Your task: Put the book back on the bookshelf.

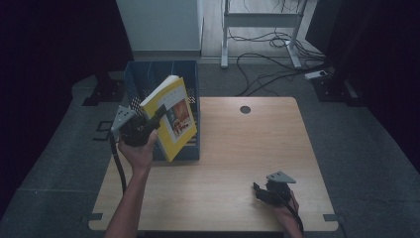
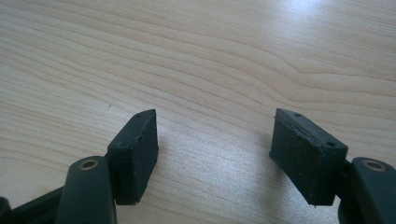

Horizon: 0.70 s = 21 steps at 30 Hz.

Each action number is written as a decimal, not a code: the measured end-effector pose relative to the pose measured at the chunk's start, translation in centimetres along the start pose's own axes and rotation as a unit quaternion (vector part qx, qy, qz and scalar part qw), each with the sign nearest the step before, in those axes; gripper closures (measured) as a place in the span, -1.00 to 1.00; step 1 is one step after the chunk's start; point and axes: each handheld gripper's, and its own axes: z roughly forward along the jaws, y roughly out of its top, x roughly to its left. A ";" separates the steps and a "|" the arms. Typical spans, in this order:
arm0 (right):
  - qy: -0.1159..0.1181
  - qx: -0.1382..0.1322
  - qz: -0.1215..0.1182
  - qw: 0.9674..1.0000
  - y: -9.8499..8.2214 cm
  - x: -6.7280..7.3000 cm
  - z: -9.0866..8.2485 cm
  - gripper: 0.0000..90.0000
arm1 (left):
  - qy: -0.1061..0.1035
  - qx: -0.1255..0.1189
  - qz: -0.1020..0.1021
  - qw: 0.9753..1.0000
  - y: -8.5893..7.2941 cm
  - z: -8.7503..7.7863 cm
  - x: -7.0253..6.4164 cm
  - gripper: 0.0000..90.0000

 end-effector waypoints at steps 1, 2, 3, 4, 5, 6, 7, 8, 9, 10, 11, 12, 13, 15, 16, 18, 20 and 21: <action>0.000 0.000 0.000 1.000 0.0 0.0 0.0 -0.31 | 0.001 0.000 0.000 1.000 0.0 0.1 0.0 0.68; 0.000 0.000 0.000 1.000 0.0 0.0 0.0 -0.31 | 0.002 0.000 0.000 1.000 0.0 0.2 0.0 0.68; 0.000 0.000 0.000 1.000 0.0 0.0 0.0 -0.31 | 0.004 0.000 0.002 1.000 0.0 0.2 0.1 0.68; 0.000 0.000 0.000 1.000 0.0 0.0 0.0 -0.31 | 0.005 0.001 0.002 1.000 -0.1 0.3 0.1 0.68; 0.000 0.000 0.000 1.000 0.0 0.0 0.0 -0.31 | 0.007 0.002 0.004 1.000 0.0 0.4 0.1 0.68; 0.000 0.000 0.000 1.000 0.0 0.0 0.0 -0.31 | 0.008 0.002 0.005 1.000 0.0 0.5 0.1 0.68; 0.000 0.000 0.000 1.000 0.0 0.0 0.0 -0.31 | 0.010 0.002 0.006 1.000 0.0 0.6 0.1 0.68; 0.000 0.000 0.000 1.000 0.0 0.0 0.0 -0.31 | 0.012 0.001 0.006 1.000 0.0 0.7 0.2 0.68; 0.000 0.000 0.000 1.000 0.0 0.0 0.0 -0.31 | 0.013 0.000 0.005 1.000 -0.1 0.8 0.2 0.68; 0.000 0.000 0.000 1.000 0.0 0.0 0.0 -0.31 | 0.015 0.000 0.004 1.000 -0.1 0.9 0.3 0.68; 0.000 0.000 0.000 1.000 0.0 0.0 0.0 -0.31 | 0.016 0.000 0.003 1.000 -0.1 0.9 0.3 0.68; 0.000 0.000 0.000 1.000 0.0 0.0 0.0 -0.31 | 0.017 -0.001 0.003 1.000 -0.1 1.0 0.3 0.68; 0.000 0.000 0.000 1.000 0.0 0.0 0.0 -0.31 | 0.019 -0.001 0.003 1.000 -0.1 1.1 0.4 0.68; 0.000 0.000 0.000 1.000 0.0 0.0 0.0 -0.31 | 0.022 -0.001 0.005 1.000 -0.2 1.3 0.4 0.68; 0.000 0.000 0.000 1.000 0.0 0.0 0.0 -0.31 | 0.022 0.000 0.006 1.000 -0.2 1.4 0.4 0.68; 0.000 0.000 0.000 1.000 0.0 0.0 0.0 -0.31 | 0.024 0.002 0.008 1.000 -0.3 1.7 0.5 0.68; -0.001 0.000 -0.001 1.000 0.0 0.0 0.0 -0.31 | 0.026 0.003 0.007 1.000 -0.3 1.9 0.5 0.68; -0.001 0.000 -0.001 1.000 0.0 0.0 0.0 -0.31 | 0.027 0.003 0.007 1.000 -0.3 2.0 0.6 0.68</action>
